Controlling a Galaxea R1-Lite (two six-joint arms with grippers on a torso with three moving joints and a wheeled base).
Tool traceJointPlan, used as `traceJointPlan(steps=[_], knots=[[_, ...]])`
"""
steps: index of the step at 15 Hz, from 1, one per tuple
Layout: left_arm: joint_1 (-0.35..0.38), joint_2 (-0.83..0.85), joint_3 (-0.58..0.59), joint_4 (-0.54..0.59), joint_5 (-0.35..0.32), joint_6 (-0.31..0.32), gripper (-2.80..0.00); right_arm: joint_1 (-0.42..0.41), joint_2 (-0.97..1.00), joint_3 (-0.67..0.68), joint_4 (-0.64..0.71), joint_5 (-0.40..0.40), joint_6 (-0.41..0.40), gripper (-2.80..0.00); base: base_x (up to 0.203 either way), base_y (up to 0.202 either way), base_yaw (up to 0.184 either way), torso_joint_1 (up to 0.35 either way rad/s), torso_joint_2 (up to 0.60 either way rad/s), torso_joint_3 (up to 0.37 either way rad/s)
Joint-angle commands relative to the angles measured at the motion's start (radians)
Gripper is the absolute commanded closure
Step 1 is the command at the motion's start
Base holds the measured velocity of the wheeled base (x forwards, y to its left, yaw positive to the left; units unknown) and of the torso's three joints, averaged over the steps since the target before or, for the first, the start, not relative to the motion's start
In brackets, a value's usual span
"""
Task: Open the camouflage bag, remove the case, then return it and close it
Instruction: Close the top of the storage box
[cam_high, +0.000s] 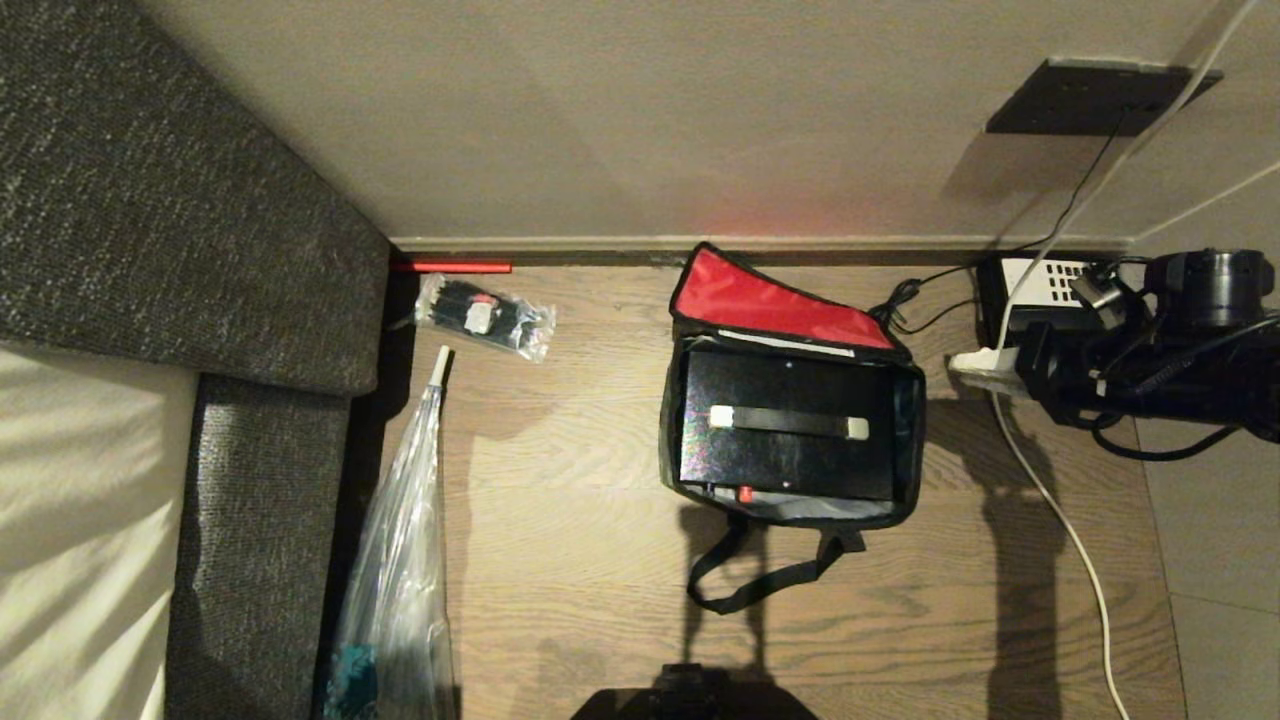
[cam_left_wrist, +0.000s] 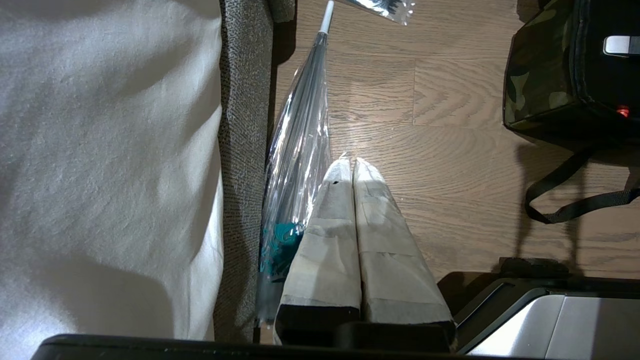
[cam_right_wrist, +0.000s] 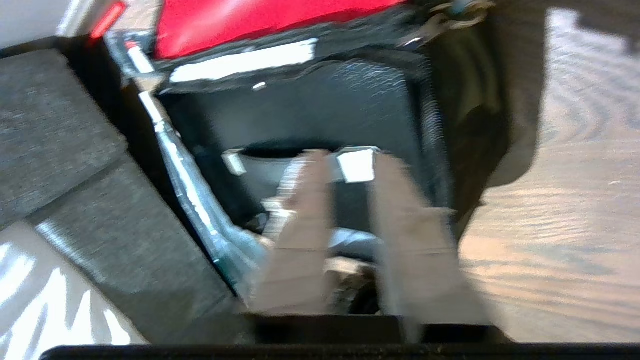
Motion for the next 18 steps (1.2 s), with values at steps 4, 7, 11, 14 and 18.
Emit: traceJointPlan(steps=[4, 7, 11, 14, 18], knots=[[0.0, 0.001, 0.002, 0.0, 0.0, -0.001, 0.0, -0.043, 0.216, -0.228, -0.001, -0.072, 0.035, -2.8, 0.0, 0.0, 0.0, 0.0, 0.0, 0.0], [0.0, 0.001, 0.003, 0.0, -0.001, -0.001, 0.0, -0.05, 0.309, -0.359, -0.005, -0.08, 0.193, -2.8, 0.0, 0.0, 0.0, 0.0, 0.0, 0.0], [0.0, 0.001, 0.002, 0.0, 0.0, -0.001, 0.0, -0.047, 0.366, -0.446, -0.021, -0.061, 0.459, -2.8, 0.0, 0.0, 0.0, 0.0, 0.0, 0.0], [0.0, 0.001, 0.002, 0.0, -0.001, -0.001, 0.0, -0.036, 0.391, -0.461, -0.08, -0.02, 0.611, -2.8, 0.0, 0.0, 0.0, 0.0, 0.0, 0.0], [0.0, 0.001, 0.002, 0.0, -0.001, -0.001, 0.0, 0.006, 0.427, -0.459, -0.122, -0.008, 0.634, -2.8, 0.0, 0.0, 0.0, 0.0, 0.0, 0.0]])
